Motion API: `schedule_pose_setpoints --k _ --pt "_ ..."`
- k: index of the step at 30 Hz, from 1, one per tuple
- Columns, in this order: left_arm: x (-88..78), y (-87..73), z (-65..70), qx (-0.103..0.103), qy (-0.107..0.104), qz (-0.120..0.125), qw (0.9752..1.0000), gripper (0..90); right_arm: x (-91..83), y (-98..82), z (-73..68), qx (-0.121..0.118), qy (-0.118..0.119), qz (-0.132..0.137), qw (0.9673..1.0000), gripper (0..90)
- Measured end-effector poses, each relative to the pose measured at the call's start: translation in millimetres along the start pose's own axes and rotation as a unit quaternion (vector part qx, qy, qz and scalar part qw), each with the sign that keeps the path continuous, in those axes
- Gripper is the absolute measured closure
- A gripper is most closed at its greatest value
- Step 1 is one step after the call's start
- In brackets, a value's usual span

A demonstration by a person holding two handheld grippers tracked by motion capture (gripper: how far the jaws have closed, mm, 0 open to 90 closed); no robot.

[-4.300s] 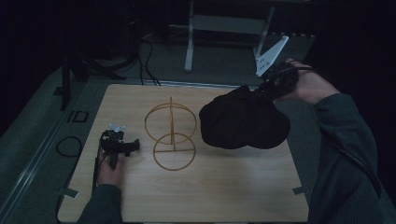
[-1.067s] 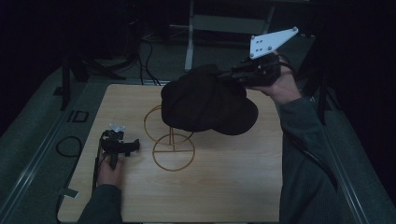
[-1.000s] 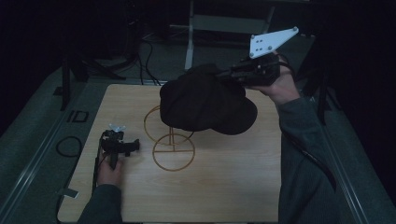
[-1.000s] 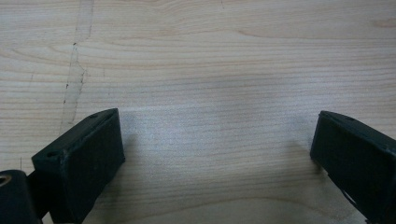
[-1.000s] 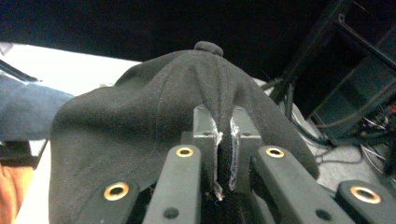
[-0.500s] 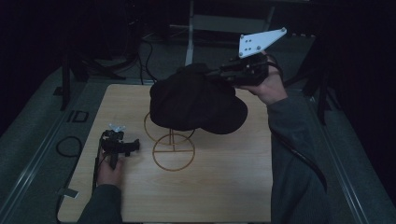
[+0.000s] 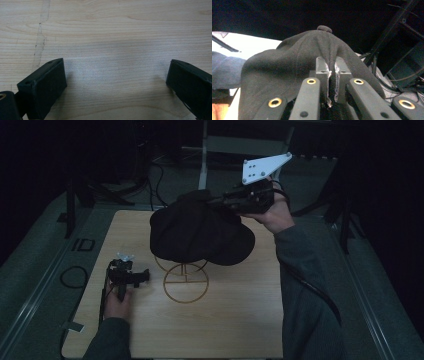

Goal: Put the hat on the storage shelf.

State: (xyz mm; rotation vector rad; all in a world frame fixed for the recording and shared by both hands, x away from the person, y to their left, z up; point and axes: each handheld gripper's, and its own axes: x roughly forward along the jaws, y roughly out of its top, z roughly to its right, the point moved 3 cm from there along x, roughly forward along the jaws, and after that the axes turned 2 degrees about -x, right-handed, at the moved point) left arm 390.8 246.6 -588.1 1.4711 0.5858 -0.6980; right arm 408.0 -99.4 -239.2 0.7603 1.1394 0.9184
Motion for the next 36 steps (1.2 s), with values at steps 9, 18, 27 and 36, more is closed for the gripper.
schedule_pose_setpoints --k 9,18,27,36 --pt "0.0 0.0 -0.1 0.001 0.000 0.000 1.0000 2.2 12.9 3.4 0.3 0.000 -0.004 0.007 1.0000 84.9" --pt "0.0 0.0 0.0 0.001 0.000 0.000 1.0000 2.3 28.0 7.2 -0.3 -0.001 0.003 0.011 0.9999 84.9" --pt "-0.1 0.1 -0.2 0.002 0.000 0.000 1.0000 2.3 43.3 -2.1 -0.9 0.008 0.015 -0.007 0.9998 84.8" --pt "-0.3 0.0 -0.3 0.002 -0.001 -0.001 1.0000 2.3 56.4 -19.7 -4.7 0.014 0.024 -0.028 0.9992 84.7"
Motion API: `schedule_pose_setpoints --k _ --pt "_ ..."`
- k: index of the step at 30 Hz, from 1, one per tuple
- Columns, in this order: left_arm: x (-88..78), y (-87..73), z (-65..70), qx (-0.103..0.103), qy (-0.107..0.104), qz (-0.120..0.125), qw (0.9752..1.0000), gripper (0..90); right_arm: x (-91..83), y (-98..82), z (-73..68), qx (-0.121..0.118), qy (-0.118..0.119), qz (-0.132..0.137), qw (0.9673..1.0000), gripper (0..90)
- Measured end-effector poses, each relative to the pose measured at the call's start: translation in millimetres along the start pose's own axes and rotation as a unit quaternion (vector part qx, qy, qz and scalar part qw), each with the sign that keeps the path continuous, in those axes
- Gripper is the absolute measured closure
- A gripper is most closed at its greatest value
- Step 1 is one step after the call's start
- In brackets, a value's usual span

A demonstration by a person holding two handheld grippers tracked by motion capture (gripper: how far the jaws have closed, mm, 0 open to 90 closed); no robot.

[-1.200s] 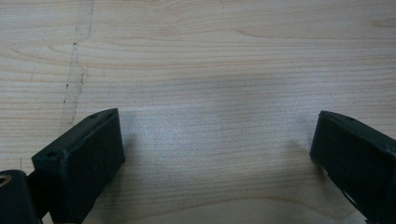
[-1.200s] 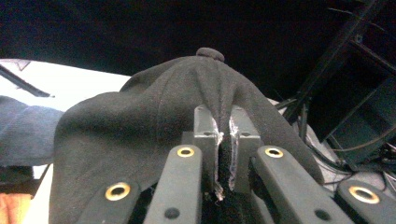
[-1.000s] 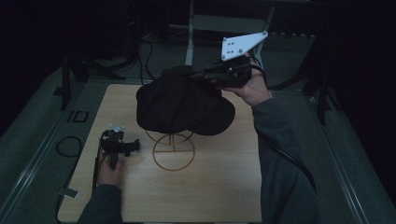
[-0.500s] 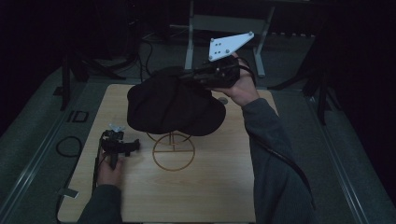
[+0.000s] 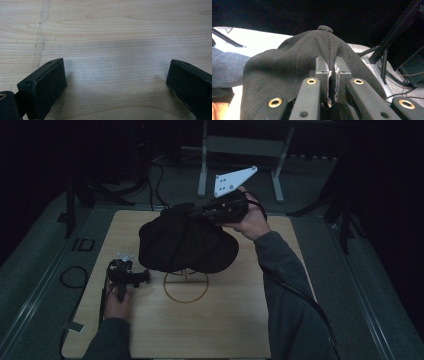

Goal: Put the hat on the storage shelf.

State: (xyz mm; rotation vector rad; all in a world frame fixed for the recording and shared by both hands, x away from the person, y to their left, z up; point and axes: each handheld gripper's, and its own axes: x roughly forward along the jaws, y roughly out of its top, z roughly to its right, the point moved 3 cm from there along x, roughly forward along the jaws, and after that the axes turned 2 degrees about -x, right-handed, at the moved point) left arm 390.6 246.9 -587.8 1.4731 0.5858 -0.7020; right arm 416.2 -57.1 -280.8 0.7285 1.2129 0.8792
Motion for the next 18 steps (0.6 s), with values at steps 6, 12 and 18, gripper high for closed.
schedule_pose_setpoints --k 6,12,18 --pt "0.0 0.0 0.0 0.000 0.000 0.000 1.0000 2.3 5.7 -11.1 0.2 0.010 0.003 -0.004 0.9999 84.5" --pt "-0.1 0.0 0.0 0.000 0.000 -0.001 1.0000 2.3 10.7 -20.4 -1.4 0.015 0.008 -0.007 0.9998 84.4" --pt "0.0 0.0 0.0 0.000 0.000 0.000 1.0000 2.3 12.2 -30.1 -3.8 0.020 0.014 -0.007 0.9997 84.1"
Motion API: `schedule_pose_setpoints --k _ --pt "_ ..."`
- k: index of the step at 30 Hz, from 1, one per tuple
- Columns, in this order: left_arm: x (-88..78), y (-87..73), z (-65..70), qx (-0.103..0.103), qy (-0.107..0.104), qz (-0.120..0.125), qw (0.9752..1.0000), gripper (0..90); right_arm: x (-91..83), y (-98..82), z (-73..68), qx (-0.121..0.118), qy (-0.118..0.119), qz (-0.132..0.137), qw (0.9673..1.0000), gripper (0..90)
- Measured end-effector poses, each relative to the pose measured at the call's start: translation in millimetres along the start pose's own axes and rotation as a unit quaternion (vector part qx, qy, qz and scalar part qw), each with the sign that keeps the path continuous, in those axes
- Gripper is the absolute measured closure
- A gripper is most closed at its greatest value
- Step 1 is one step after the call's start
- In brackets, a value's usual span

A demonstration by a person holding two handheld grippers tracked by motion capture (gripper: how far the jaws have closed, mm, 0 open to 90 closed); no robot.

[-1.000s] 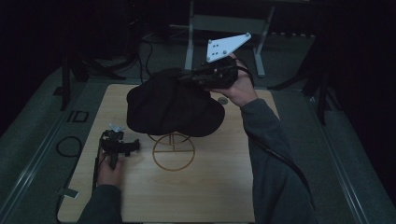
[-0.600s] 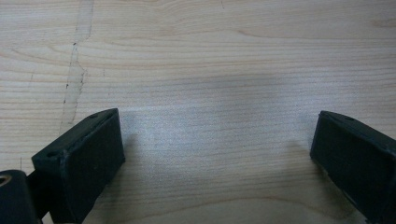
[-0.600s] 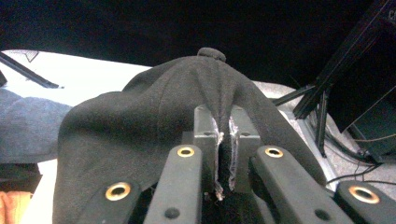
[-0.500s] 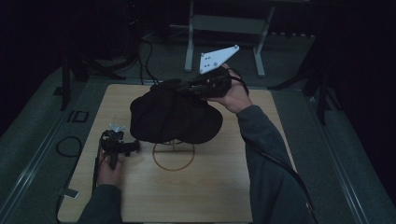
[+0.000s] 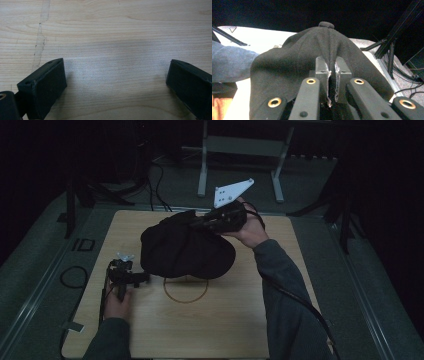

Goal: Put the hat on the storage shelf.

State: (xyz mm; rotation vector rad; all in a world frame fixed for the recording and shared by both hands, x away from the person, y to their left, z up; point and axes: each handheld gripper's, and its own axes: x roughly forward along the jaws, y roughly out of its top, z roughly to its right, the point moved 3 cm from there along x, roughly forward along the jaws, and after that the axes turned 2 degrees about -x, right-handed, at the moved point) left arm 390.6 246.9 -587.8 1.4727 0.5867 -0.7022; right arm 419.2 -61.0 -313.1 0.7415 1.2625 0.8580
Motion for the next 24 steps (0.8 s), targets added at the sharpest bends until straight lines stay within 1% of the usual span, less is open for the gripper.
schedule_pose_setpoints --k 3,7,8,13,16,24 --pt "0.1 0.1 0.0 0.000 0.000 0.001 1.0000 2.3 2.0 -4.4 0.2 0.003 0.002 -0.006 1.0000 83.9" --pt "0.1 0.0 0.1 -0.001 0.000 0.001 1.0000 2.3 9.0 -8.7 -1.0 0.001 0.002 -0.028 0.9996 83.7" --pt "0.1 0.0 0.1 0.000 0.000 0.001 1.0000 2.3 11.1 -9.8 -1.4 0.002 0.003 -0.030 0.9995 83.7" --pt "0.3 0.1 0.3 -0.002 0.000 0.002 1.0000 2.3 15.0 -14.1 -0.7 0.006 0.008 -0.024 0.9997 83.7" --pt "0.3 0.1 0.3 -0.003 0.000 0.002 1.0000 2.3 15.6 -17.4 -1.1 0.010 0.010 -0.027 0.9995 83.4" --pt "0.4 0.1 0.3 -0.002 0.000 0.003 1.0000 2.3 17.8 -28.4 -1.7 0.019 0.017 -0.023 0.9994 82.6"
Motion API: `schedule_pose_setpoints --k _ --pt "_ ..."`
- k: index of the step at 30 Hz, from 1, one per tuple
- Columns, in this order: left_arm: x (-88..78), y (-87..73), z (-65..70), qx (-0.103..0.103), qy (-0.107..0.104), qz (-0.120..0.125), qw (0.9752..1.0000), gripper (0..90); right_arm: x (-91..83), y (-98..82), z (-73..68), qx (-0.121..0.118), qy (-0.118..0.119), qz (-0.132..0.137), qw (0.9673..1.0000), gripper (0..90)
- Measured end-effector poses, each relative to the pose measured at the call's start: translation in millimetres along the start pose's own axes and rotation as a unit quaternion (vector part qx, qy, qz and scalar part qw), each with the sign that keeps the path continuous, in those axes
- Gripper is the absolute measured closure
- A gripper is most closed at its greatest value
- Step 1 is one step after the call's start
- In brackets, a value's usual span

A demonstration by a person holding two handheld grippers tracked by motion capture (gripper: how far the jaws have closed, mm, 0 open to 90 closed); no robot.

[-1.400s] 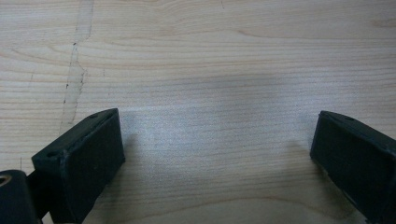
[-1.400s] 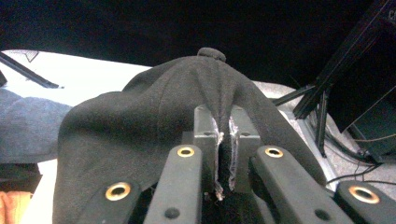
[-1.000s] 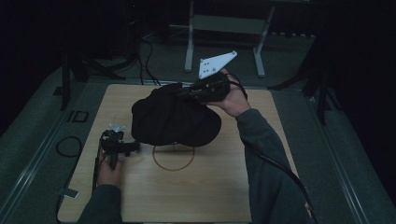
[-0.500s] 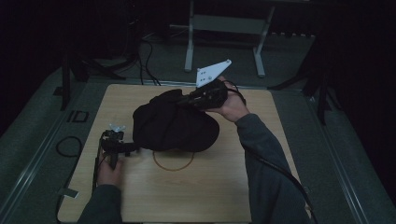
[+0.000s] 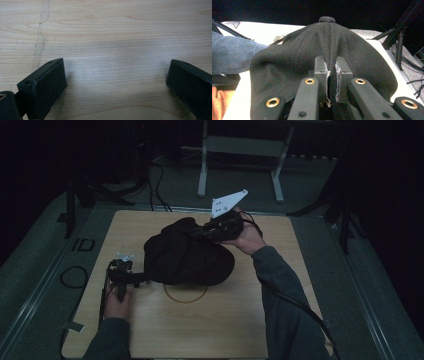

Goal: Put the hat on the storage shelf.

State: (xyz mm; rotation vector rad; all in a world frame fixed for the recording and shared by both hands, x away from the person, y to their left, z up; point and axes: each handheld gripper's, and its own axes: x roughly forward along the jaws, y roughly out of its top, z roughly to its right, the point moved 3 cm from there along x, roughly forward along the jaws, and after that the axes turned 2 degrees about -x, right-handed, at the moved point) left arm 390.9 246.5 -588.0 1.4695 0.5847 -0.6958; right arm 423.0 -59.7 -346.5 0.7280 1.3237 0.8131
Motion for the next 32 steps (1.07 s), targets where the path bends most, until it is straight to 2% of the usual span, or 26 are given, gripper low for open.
schedule_pose_setpoints --k 5,7,10,13,18,25,32 --pt "0.1 0.0 0.1 -0.001 0.000 0.000 1.0000 2.3 1.0 -2.3 -0.7 0.002 0.004 -0.003 1.0000 78.8" --pt "0.1 0.0 0.1 -0.001 0.000 0.001 1.0000 2.3 1.0 -2.5 -0.9 0.003 0.005 -0.003 1.0000 73.6" --pt "0.1 0.0 0.1 -0.001 0.000 0.001 1.0000 2.3 0.4 -2.9 -1.1 0.008 0.000 -0.006 1.0000 59.9" --pt "0.1 0.0 0.1 -0.001 0.000 0.001 1.0000 2.3 1.9 -4.8 -1.9 0.016 0.008 -0.009 0.9998 48.5" --pt "0.1 0.0 0.1 -0.001 0.000 0.000 1.0000 2.3 0.6 -5.1 -2.5 0.022 0.008 0.000 0.9997 38.4" --pt "0.1 0.0 0.1 -0.001 0.000 0.000 1.0000 2.3 -15.8 -5.0 1.5 0.037 -0.006 0.023 0.9990 35.1" --pt "0.1 0.0 0.1 -0.001 0.000 0.000 1.0000 2.3 -25.6 -17.0 5.8 0.050 -0.026 0.003 0.9984 34.5"
